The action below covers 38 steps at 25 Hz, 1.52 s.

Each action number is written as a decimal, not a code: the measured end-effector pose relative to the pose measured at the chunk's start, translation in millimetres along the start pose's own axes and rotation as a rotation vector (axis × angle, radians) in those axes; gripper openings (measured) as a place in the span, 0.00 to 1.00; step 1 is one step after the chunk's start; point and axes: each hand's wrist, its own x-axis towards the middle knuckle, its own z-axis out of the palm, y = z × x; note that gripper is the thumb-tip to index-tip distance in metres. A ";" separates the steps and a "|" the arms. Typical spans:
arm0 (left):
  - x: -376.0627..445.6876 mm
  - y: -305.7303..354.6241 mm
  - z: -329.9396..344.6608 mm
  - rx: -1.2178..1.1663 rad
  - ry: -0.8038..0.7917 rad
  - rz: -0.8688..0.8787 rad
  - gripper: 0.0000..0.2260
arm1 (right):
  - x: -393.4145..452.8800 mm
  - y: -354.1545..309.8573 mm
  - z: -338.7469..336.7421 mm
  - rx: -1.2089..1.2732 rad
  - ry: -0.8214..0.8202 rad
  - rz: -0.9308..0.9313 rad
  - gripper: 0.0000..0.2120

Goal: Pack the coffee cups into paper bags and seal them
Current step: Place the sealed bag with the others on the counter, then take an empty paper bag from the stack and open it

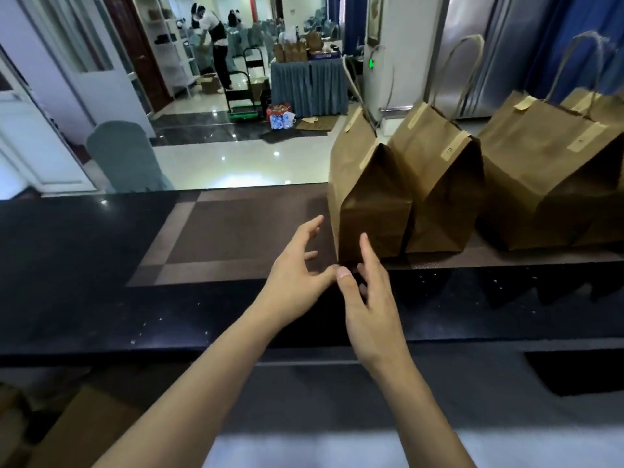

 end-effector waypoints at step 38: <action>-393.3 -40.0 -200.7 0.121 0.661 -0.331 0.12 | -123.9 -77.1 276.4 -0.042 -0.648 -0.081 0.18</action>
